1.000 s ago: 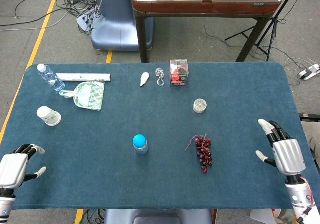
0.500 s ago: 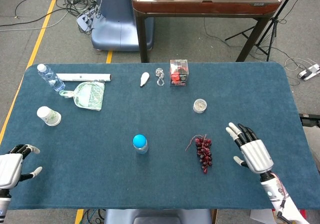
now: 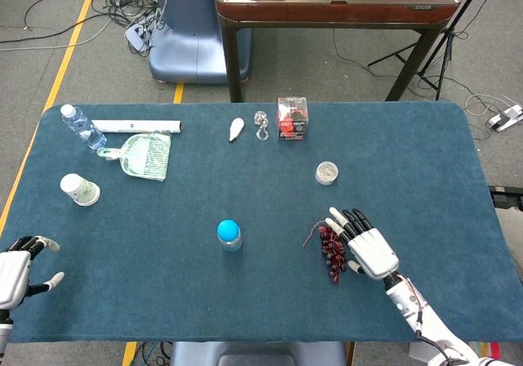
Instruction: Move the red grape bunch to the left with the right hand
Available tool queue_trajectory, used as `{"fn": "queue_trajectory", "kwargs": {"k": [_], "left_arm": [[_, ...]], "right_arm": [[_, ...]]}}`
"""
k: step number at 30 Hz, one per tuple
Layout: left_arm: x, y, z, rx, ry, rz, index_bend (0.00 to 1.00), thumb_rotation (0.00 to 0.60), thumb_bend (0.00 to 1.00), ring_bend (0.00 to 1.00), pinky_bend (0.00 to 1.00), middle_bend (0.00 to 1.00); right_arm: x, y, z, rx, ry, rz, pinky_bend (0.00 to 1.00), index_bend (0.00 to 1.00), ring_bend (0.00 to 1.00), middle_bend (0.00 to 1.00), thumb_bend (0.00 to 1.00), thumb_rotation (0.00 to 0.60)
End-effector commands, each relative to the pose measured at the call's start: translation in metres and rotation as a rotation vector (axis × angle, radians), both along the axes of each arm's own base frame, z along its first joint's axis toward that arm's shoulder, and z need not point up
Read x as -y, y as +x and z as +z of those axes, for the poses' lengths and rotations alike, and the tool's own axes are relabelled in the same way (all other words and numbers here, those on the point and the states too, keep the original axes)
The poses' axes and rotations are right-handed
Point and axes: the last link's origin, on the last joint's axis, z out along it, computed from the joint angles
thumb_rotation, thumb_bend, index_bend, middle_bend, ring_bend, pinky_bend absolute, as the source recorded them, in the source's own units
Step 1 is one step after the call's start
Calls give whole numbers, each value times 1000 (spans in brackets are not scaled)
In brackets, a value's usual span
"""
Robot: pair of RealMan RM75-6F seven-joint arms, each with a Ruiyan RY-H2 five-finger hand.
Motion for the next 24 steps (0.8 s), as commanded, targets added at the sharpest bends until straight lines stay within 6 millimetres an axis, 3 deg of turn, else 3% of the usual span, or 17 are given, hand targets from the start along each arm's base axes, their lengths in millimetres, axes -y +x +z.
{"fn": "queue_trajectory", "kwargs": {"k": [1, 24], "left_arm": [[0, 0, 0, -6, 4, 3, 433, 600, 184, 300, 463, 394], [3, -3, 3, -7, -6, 33, 434, 600, 184, 302, 464, 396]], "right_arm": [[6, 3, -5, 5, 4, 2, 86, 0, 0, 0, 0, 600], [77, 58, -39, 62, -38, 46, 86, 0, 0, 0, 0, 600]]}}
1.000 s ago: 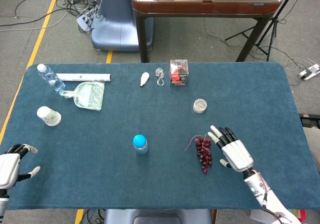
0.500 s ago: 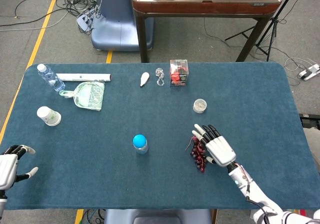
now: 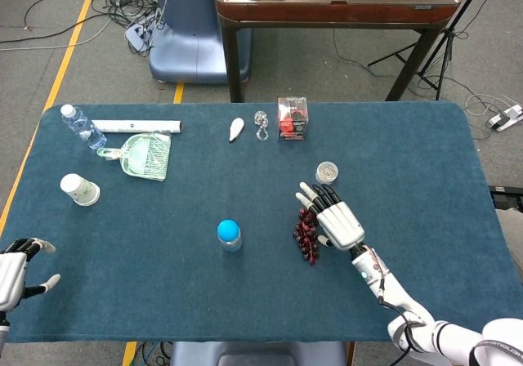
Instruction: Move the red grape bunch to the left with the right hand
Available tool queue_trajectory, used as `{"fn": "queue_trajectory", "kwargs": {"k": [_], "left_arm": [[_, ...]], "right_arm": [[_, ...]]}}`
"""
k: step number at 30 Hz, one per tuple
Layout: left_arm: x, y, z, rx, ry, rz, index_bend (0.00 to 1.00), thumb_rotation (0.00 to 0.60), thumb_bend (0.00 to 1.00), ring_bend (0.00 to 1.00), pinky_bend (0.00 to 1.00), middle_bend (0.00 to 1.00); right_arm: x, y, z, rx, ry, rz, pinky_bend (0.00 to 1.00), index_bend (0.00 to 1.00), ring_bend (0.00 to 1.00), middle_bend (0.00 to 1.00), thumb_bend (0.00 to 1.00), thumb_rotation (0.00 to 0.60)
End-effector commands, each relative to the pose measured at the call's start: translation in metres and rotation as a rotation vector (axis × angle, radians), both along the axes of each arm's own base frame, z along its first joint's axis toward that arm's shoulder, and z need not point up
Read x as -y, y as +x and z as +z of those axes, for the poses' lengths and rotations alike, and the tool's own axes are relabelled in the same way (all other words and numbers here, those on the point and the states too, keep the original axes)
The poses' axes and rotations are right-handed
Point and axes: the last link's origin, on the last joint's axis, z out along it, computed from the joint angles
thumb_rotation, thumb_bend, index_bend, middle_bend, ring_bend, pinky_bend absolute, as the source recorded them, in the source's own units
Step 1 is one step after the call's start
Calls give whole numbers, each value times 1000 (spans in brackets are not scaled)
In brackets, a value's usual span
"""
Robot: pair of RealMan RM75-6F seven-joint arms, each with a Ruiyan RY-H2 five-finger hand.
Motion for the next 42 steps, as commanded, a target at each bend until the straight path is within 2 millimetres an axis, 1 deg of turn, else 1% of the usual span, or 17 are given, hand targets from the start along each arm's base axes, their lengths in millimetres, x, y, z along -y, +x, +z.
{"fn": "queue_trajectory", "kwargs": {"k": [1, 16, 18, 21, 24, 29, 36, 42], "left_arm": [[0, 0, 1, 1, 1, 3, 434, 600, 184, 302, 464, 396], [2, -4, 8, 16, 14, 25, 434, 600, 184, 302, 464, 396], [2, -4, 9, 17, 15, 26, 434, 600, 184, 302, 464, 395], [1, -5, 9, 15, 16, 30, 435, 600, 184, 302, 464, 395], [1, -6, 9, 11, 12, 32, 435, 600, 184, 302, 464, 395], [1, -5, 7, 5, 8, 32, 435, 600, 184, 302, 464, 395], [0, -5, 4, -5, -5, 37, 435, 600, 183, 303, 464, 395], [-1, -6, 3, -11, -9, 40, 435, 600, 184, 302, 464, 395]], "right_arm": [[10, 6, -5, 0, -6, -4, 86, 0, 0, 0, 0, 600], [56, 33, -22, 56, -33, -36, 86, 0, 0, 0, 0, 600], [57, 36, -21, 71, -31, -29, 86, 0, 0, 0, 0, 600], [52, 36, -18, 75, -32, -6, 86, 0, 0, 0, 0, 600], [41, 35, -14, 84, -19, 10, 86, 0, 0, 0, 0, 600], [18, 34, -6, 90, 18, 30, 86, 0, 0, 0, 0, 600], [-15, 32, 5, 45, 83, 55, 86, 0, 0, 0, 0, 600], [-31, 31, 13, 57, 97, 65, 86, 0, 0, 0, 0, 600]]}}
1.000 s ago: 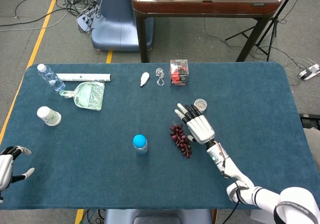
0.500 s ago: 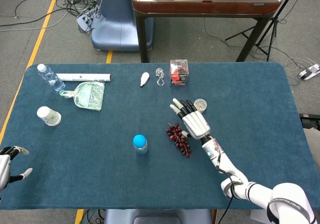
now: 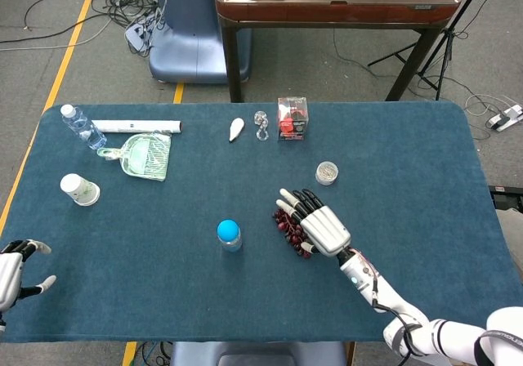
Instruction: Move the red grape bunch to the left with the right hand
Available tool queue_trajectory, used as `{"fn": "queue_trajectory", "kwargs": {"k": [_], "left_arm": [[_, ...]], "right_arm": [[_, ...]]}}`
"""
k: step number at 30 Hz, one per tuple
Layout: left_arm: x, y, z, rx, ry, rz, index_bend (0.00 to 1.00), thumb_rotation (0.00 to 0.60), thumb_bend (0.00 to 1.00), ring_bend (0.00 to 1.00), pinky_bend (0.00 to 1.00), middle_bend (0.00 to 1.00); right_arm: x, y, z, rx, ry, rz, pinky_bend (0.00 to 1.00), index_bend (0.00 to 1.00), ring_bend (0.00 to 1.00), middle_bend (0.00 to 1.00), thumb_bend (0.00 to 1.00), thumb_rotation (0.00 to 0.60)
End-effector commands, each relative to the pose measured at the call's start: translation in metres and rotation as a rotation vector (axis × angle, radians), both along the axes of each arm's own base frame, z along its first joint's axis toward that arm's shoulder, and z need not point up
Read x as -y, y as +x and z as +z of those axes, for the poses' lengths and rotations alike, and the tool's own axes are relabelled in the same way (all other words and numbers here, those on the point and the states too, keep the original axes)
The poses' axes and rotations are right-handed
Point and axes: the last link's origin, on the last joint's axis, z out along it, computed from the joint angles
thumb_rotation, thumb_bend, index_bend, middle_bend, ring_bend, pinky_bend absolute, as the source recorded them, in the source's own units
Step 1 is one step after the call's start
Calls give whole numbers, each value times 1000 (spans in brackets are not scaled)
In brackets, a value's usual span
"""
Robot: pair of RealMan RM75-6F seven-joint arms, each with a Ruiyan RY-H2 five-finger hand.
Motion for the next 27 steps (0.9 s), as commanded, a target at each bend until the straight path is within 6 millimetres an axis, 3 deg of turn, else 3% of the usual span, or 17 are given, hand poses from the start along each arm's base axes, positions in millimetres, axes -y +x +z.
{"fn": "queue_trajectory", "kwargs": {"k": [1, 12, 27], "left_arm": [[0, 0, 0, -1, 0, 1, 435, 600, 184, 303, 464, 395], [0, -1, -2, -6, -6, 8, 435, 600, 184, 303, 464, 395], [0, -1, 1, 7, 1, 11, 434, 600, 184, 303, 464, 396]], "right_arm": [[-8, -3, 5, -1, 5, 8, 86, 0, 0, 0, 0, 600], [-10, -11, -5, -48, 28, -4, 86, 0, 0, 0, 0, 600], [38, -2, -31, -83, -36, -55, 86, 0, 0, 0, 0, 600]]}}
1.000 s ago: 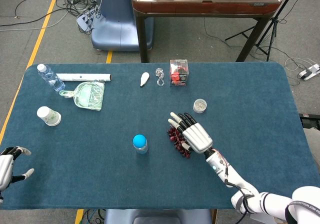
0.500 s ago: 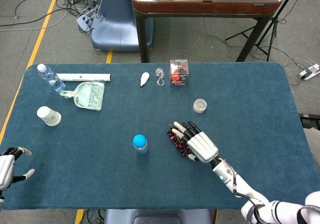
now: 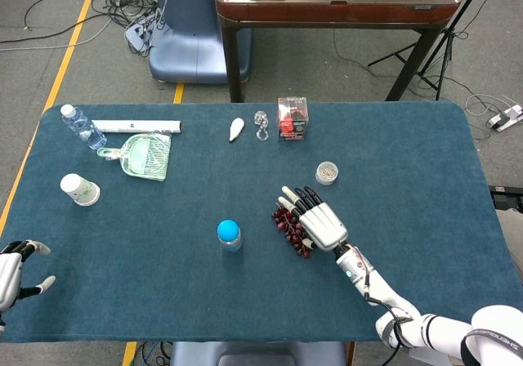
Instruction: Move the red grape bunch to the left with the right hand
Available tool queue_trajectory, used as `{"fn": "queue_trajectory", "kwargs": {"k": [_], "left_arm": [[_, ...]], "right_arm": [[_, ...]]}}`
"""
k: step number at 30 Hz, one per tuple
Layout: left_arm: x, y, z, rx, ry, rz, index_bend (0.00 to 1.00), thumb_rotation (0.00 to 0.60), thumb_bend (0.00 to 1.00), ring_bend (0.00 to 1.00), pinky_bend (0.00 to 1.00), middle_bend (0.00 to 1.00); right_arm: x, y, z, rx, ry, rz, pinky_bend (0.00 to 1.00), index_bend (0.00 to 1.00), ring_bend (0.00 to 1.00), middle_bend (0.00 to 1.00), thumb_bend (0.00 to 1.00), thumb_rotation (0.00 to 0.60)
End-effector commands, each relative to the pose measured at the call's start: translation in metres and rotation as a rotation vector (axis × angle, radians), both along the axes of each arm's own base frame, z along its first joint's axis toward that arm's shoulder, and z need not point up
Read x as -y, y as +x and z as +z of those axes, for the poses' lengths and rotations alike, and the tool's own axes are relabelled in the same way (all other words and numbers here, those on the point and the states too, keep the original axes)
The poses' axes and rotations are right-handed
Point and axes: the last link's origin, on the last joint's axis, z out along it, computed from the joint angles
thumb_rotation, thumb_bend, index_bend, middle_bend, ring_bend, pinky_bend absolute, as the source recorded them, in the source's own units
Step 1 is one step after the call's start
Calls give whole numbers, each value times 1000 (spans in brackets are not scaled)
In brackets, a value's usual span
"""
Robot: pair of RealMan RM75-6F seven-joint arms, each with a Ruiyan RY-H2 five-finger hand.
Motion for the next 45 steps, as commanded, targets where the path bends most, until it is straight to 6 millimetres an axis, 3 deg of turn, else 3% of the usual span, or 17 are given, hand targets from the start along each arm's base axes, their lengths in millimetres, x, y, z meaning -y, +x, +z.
{"fn": "queue_trajectory", "kwargs": {"k": [1, 16, 30, 36, 45], "left_arm": [[0, 0, 0, 1, 0, 1, 434, 600, 184, 303, 464, 396], [1, -1, 3, 11, 1, 9, 434, 600, 184, 303, 464, 395], [2, -2, 3, 8, -5, 14, 434, 600, 184, 302, 464, 395], [1, -2, 1, 3, -9, 15, 434, 600, 183, 302, 464, 395], [2, -2, 0, -2, -13, 19, 434, 600, 183, 303, 464, 396]], "right_arm": [[15, 6, -7, 3, -13, -20, 86, 0, 0, 0, 0, 600], [54, 28, -25, 73, -66, -64, 86, 0, 0, 0, 0, 600], [84, 30, -10, 84, -187, -90, 86, 0, 0, 0, 0, 600], [82, 29, -3, 110, -194, -85, 86, 0, 0, 0, 0, 600], [54, 34, -9, 147, -105, -41, 87, 0, 0, 0, 0, 600]]}}
